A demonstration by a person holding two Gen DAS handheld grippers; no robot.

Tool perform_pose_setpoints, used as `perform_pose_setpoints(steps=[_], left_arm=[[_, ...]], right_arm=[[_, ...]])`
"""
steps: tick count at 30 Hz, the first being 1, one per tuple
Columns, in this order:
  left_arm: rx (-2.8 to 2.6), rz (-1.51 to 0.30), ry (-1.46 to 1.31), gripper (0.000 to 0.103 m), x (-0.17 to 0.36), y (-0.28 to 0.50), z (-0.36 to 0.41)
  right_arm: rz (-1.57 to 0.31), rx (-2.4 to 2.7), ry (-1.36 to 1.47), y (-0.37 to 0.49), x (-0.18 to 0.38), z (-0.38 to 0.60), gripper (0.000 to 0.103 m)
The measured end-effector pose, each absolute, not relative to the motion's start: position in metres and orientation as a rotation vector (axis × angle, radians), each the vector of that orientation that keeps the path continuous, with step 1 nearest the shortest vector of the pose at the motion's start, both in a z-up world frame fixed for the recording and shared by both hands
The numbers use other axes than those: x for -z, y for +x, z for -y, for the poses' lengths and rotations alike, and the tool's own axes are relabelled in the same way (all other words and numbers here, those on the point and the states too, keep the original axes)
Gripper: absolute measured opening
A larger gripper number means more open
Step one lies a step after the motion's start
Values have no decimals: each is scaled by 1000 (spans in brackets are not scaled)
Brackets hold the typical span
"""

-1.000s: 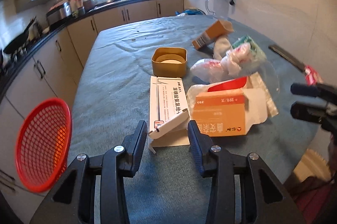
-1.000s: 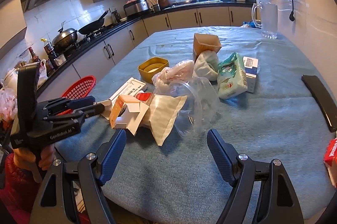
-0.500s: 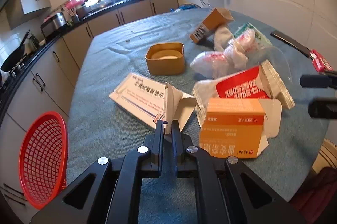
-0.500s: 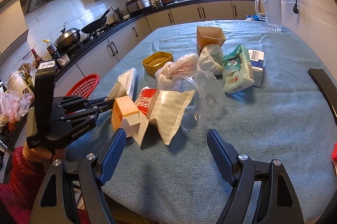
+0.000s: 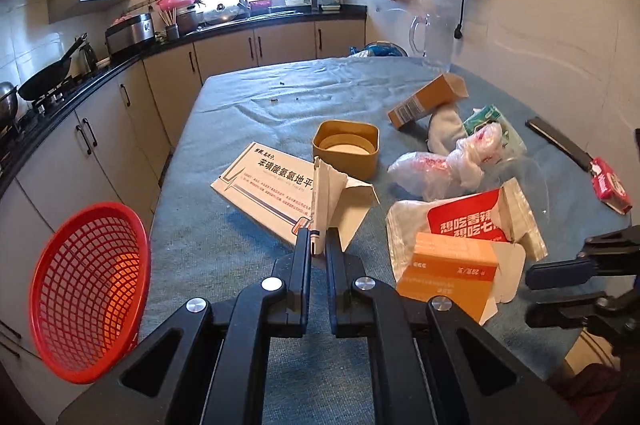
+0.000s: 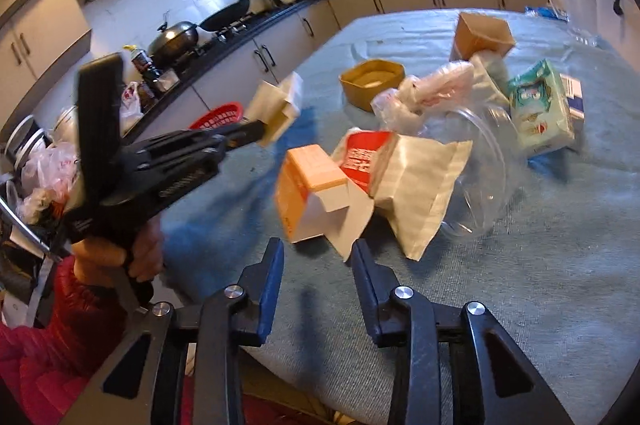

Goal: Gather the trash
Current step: 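Carry the white box with the left gripper over the red basket while the right carries the orange box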

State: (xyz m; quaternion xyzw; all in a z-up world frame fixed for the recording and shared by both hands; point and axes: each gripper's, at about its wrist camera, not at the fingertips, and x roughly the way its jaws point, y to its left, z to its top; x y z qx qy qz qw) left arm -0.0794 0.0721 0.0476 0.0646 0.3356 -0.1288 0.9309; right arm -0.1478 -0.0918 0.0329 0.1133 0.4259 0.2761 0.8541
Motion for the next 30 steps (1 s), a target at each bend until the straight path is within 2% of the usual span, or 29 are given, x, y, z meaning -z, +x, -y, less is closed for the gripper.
perform_pose_setpoints(steps=[6,8,10,13,30], left_arm=[[266,-684,121,6,-48,-78,-75],[270,-683,118,6,-48,-78,-76],[269,-681,117,6,-48,-80,-78],[267,-679,117,6,-49,-81,-79],[263,-620,85,6,-75,-97,-83]], right_arm=[[-935,-548,308,-133,-17,102,35],[-944,-548,336,-127,-12,102,30],[-949,-558,365,-122,-8,102,14],[-934,-576,366,-123,-9,100,5],[-797,-584,364,-137,-50,114,3]])
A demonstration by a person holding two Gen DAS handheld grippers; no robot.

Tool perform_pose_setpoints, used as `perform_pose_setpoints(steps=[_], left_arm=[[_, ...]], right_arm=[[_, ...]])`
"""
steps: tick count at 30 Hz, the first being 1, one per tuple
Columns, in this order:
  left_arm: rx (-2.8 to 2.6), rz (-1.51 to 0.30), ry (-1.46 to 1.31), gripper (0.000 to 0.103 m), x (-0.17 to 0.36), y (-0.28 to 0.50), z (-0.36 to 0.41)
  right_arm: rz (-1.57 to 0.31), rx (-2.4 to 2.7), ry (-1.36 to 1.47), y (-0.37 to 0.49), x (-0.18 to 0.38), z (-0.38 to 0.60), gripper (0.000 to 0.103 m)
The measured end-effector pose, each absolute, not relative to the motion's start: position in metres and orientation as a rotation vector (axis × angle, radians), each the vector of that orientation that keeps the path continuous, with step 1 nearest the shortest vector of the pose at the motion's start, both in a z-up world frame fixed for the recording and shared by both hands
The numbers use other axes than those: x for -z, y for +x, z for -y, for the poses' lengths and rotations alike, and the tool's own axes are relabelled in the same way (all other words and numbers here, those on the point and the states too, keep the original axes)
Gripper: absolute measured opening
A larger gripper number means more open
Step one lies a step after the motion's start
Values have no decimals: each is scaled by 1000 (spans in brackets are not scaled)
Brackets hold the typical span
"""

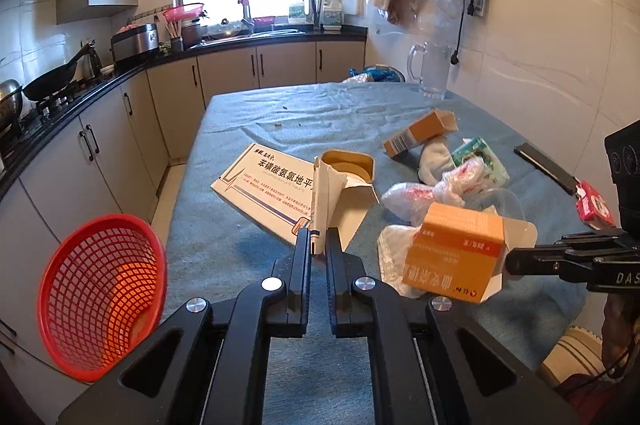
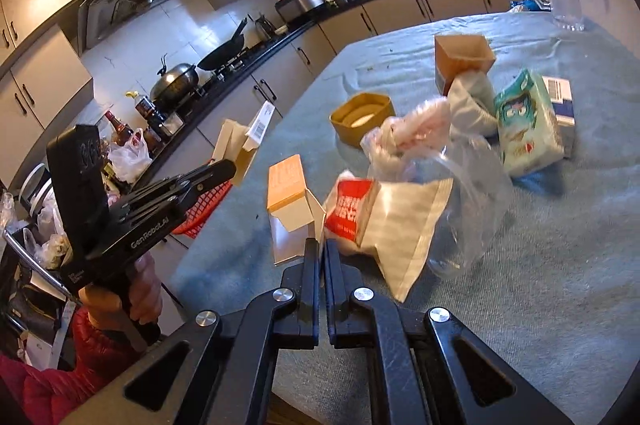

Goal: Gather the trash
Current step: 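Carry the white box with the left gripper over the red basket while the right carries the orange box, then open the left gripper to drop the white box into the red basket while the right drops the orange box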

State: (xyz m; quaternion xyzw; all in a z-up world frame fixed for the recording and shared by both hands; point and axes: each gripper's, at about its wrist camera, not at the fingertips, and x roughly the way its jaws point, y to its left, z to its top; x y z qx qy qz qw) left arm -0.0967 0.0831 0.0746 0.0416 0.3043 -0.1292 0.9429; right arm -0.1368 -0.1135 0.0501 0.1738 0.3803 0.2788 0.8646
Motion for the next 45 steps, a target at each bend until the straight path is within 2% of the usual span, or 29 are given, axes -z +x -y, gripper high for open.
perform_pose_setpoints(steps=[11,23,32,45], left_arm=[[150,-559,57,6,-102,-115,-133],[-30,-574,-8,7,-96,-143,-214],[-118,-618,-67,7,-71,-144,-256],[-146,-711,-118,7,-37,-116,-281]], right_arm=[[-760,-657,339,-115,-79,76,3],[-770,-811,239,-82,-97,-39,3],[-831,-811,165,-52,-77,-113,3],[-931,-757,112,-22,-40,-150,4]])
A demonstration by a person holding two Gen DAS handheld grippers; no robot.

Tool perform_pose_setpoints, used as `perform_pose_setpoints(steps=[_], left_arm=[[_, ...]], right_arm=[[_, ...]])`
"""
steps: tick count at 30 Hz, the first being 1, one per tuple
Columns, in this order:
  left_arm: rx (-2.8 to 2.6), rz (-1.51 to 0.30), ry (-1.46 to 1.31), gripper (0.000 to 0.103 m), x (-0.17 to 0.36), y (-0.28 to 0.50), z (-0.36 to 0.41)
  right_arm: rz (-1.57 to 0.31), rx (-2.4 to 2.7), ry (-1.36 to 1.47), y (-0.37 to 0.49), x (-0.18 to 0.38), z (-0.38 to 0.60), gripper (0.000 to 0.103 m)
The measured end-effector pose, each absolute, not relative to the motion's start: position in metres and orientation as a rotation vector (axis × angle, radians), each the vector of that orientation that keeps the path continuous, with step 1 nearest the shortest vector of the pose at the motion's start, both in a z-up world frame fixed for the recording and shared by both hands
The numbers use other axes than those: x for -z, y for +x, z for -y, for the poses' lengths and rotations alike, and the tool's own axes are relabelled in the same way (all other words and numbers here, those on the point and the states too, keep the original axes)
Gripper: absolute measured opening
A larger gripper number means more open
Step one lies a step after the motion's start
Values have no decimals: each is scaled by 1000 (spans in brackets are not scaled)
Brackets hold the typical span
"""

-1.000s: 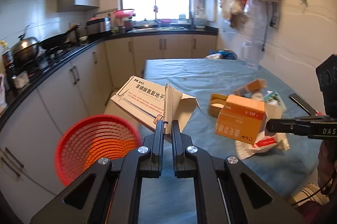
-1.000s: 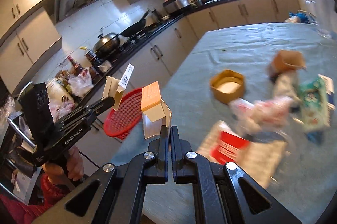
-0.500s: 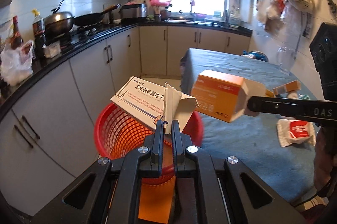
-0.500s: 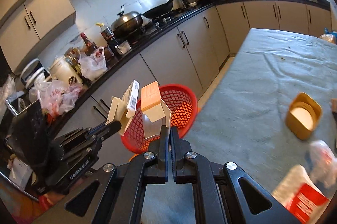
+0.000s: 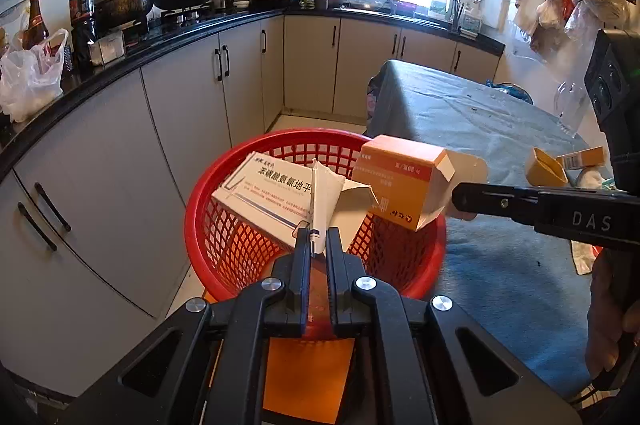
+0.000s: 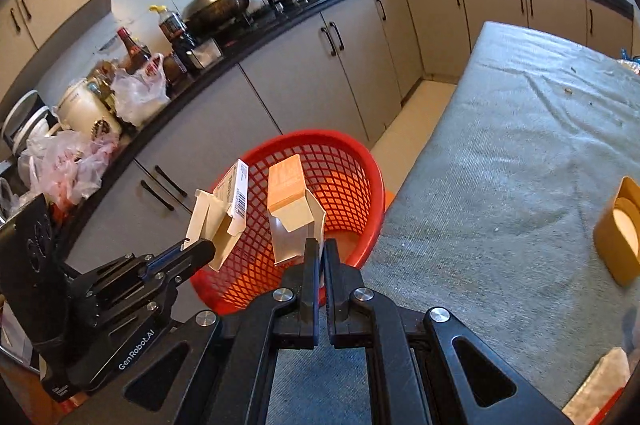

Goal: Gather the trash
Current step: 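Open the left gripper to drop the white box into the red basket while the right drops the orange box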

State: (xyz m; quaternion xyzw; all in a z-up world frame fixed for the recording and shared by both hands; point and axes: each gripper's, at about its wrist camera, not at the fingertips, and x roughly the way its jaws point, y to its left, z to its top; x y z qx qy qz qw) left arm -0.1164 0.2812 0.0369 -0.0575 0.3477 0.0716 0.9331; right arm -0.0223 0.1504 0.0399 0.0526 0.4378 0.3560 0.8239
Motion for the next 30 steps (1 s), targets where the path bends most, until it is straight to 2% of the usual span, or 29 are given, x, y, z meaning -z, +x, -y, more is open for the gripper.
perform_pose_setpoints(steps=[10,15,17,23,24,27,30], left_arm=[[-148,-731,-126,8,-28,-109,-283],[-155,-719,-133,21,-30,-111,-284],[-161,-706,-135,33,-32,-113,-284],[-164,-689,-141,39,-39,-116,-280],[-165,-684,-141,40,-40,-117,-279],[-166,-674,-147,41,-44,-119,-277],[-171,-666,-153,42,-47,-122,-277]], right_arm=[[-951,-743,92,-15,-34,-155,5],[-937,-735,87,-14,-37,-155,5],[-932,-732,88,-14,-38,-153,5],[-906,-737,97,-18,-47,-147,8],[-896,-737,105,-18,-49,-145,14],[-875,-738,117,-20,-54,-142,46],[-849,-737,127,-23,-59,-138,49]])
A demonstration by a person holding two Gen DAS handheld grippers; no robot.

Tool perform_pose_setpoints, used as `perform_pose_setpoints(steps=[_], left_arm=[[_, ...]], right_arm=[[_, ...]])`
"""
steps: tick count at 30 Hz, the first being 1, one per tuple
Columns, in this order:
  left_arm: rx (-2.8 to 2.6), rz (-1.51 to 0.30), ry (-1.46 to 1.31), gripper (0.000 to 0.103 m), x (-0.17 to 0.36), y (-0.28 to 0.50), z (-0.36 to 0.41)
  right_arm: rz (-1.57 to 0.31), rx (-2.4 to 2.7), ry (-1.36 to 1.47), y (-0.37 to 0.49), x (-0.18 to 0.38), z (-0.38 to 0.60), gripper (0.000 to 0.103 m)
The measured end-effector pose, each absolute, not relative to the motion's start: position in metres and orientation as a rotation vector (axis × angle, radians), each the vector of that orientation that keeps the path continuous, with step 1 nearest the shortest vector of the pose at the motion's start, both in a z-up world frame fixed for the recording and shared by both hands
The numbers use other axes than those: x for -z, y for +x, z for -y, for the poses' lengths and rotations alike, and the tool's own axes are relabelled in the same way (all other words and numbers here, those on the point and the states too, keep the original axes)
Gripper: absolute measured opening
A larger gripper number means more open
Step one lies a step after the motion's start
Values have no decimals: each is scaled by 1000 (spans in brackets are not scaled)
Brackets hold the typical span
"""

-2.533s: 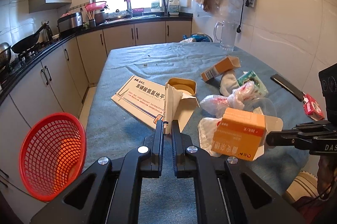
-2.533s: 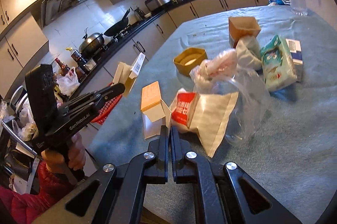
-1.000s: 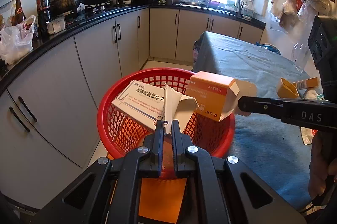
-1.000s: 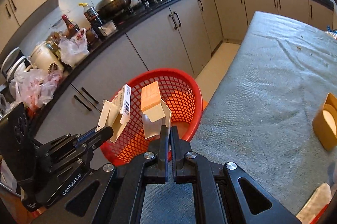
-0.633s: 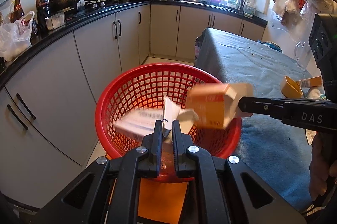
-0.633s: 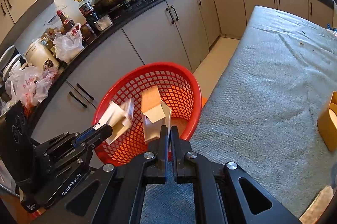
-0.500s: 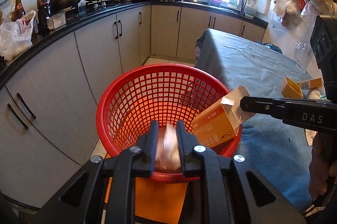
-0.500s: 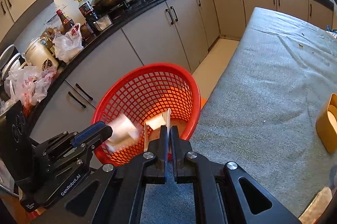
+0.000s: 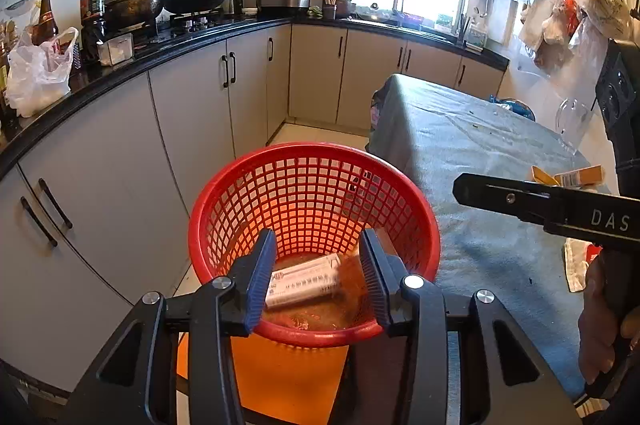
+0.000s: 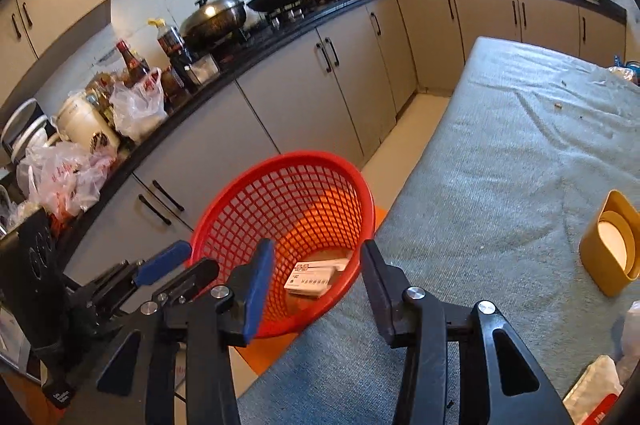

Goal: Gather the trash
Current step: 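Open the left gripper to drop the white box into the red basket while the right drops the orange box, then grasp the red-and-white wet-wipe pack with the left gripper while the right grasps the clear plastic cup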

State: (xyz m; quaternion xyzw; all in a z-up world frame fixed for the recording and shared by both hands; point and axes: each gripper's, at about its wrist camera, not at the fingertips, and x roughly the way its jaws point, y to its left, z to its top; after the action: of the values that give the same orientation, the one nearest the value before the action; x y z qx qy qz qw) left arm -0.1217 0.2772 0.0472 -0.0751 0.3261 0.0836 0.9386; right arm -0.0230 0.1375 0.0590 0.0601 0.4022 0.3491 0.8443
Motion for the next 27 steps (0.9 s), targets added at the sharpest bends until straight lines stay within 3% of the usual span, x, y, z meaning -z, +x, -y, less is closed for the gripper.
perform_pose_setpoints(steps=[10,27], left_arm=[[-157,-635,-159,52,-59,-128,-261],[80,-681,-75,55,-59,-110,-148]], right_arm=[[-805,-699,125,-47,-73,-102,49],[-714,-576,194,-101,-92,40,49]])
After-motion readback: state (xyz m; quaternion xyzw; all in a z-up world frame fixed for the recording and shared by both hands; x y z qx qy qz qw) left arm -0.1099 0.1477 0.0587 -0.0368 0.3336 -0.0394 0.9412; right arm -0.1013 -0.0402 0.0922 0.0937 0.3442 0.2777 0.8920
